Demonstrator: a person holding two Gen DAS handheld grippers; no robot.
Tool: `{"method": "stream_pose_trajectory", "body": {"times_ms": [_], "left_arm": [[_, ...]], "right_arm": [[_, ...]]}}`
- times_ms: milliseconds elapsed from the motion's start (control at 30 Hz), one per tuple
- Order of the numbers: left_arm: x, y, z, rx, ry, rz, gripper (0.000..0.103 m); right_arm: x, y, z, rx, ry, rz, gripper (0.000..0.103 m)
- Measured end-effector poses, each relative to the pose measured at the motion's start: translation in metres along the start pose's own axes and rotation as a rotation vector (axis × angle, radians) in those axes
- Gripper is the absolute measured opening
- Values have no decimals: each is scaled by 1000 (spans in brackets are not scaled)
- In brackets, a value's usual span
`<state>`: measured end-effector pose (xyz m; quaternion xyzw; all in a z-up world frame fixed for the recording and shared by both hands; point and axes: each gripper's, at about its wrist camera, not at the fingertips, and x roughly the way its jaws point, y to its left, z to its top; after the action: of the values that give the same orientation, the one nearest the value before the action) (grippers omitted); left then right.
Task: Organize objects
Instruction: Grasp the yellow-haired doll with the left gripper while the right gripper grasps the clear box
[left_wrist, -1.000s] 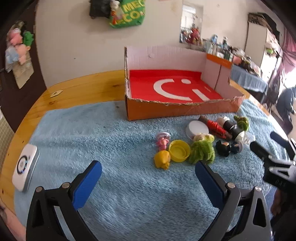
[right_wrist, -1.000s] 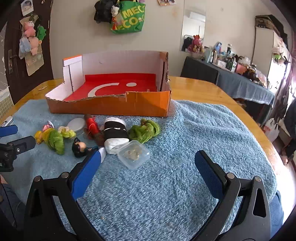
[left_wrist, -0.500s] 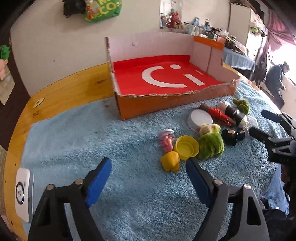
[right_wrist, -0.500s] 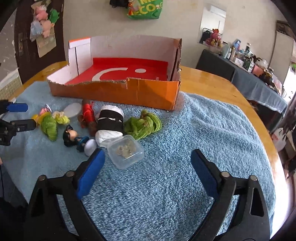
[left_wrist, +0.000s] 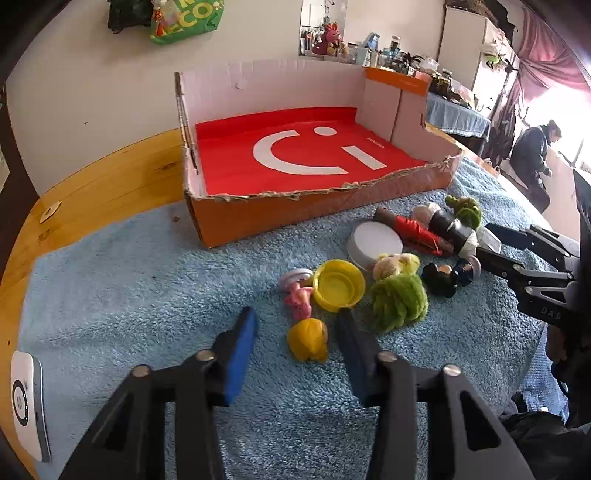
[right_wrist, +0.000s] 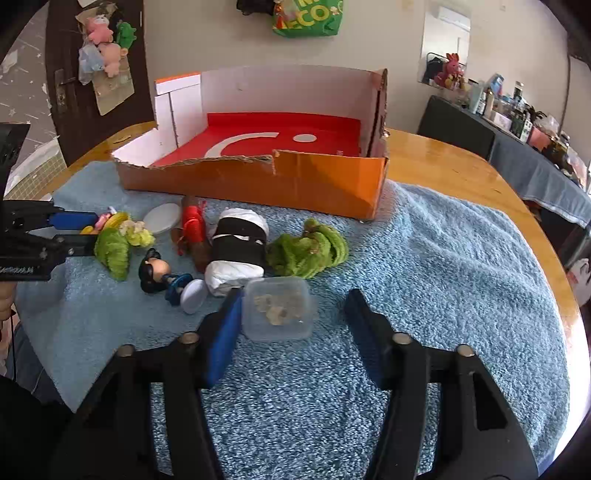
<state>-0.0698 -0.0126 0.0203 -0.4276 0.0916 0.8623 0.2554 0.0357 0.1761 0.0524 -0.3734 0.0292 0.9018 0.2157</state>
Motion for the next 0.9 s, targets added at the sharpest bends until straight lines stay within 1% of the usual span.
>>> {"method": "stream_pose_trajectory", "body": {"times_ms": [33, 67, 100, 167, 233, 433, 600, 767, 867, 900], "left_arm": [[0, 1, 0, -5, -3, 1, 38], [-1, 2, -1, -12, -6, -1, 37], [-1, 3, -2, -22, -6, -4, 36], [-2, 4, -2, -37, -7, 2, 27], [-3, 4, -3, -46, -11, 4, 22], [-10, 4, -5, -69, -31, -8, 22], [-27, 1, 0, -62, -84, 1, 22], [-50, -1, 9, -50, -157, 10, 22], [-53, 0, 11, -58, -167, 14, 22], [-53, 1, 11, -50, -166, 1, 22]], "right_arm": [[0, 1, 0, -4, -4, 4, 46], [-1, 3, -1, -10, -8, 13, 41], [-1, 4, -1, -13, -10, 15, 39], [-1, 5, -1, -15, -15, 8, 39], [-2, 3, -2, 3, -17, 17, 39], [-10, 5, -1, 8, -42, 6, 39], [-23, 6, 6, 10, -80, 8, 39], [-39, 11, 19, -12, -130, -16, 39], [-44, 11, 23, -15, -151, -20, 39], [-45, 11, 23, -14, -153, -20, 39]]}}
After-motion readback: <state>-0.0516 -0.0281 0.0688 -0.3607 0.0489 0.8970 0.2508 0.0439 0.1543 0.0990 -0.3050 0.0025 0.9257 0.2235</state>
